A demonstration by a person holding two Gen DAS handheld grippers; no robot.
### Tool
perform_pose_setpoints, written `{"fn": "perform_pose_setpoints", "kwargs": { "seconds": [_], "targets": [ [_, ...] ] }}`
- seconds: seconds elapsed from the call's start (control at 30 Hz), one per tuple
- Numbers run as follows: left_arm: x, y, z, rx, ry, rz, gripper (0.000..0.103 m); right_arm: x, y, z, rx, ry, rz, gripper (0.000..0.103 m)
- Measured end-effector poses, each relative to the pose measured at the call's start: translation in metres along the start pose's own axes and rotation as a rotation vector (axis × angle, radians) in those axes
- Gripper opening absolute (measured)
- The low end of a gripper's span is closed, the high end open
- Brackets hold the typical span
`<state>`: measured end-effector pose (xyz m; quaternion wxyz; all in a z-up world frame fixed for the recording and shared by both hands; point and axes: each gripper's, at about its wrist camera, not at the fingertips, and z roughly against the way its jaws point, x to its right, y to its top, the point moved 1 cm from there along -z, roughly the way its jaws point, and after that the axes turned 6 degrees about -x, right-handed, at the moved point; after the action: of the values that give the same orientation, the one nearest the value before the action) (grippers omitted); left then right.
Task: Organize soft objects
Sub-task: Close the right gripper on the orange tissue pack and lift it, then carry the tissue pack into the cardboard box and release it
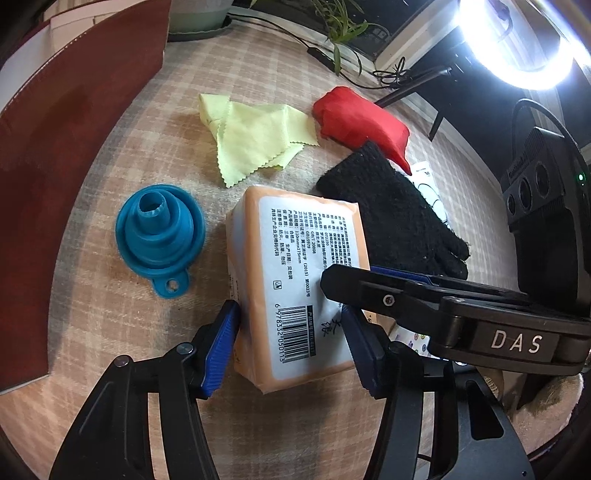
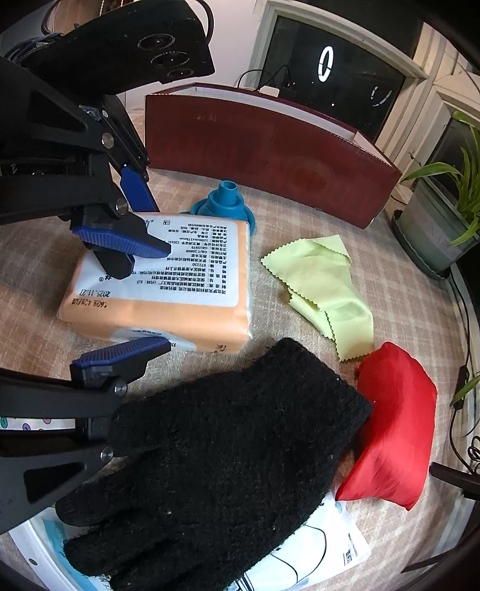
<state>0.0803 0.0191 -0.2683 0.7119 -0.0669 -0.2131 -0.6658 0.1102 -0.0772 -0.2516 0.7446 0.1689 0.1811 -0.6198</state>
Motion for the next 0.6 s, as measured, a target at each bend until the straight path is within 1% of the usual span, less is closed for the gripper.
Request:
{"fn": "perform_pose_setpoints", "kwargs": {
  "seconds": [0.27, 0.43, 0.6],
  "targets": [
    [0.005, -0.002, 0.010, 0.015, 0.007, -0.022, 0.056, -0.009, -0.004, 0.007, 0.018, -0.025, 0.000, 0.039],
    [0.010, -0.002, 0.032, 0.053, 0.005, -0.041, 0.056, -0.022, -0.006, 0.021, 0.053, -0.031, 0.009, 0.039],
    [0.007, 0.001, 0.070, 0.124, 0.010, -0.059, 0.056, -0.050, -0.004, 0.044, 0.107, -0.036, 0.056, 0.039]
  ]
}}
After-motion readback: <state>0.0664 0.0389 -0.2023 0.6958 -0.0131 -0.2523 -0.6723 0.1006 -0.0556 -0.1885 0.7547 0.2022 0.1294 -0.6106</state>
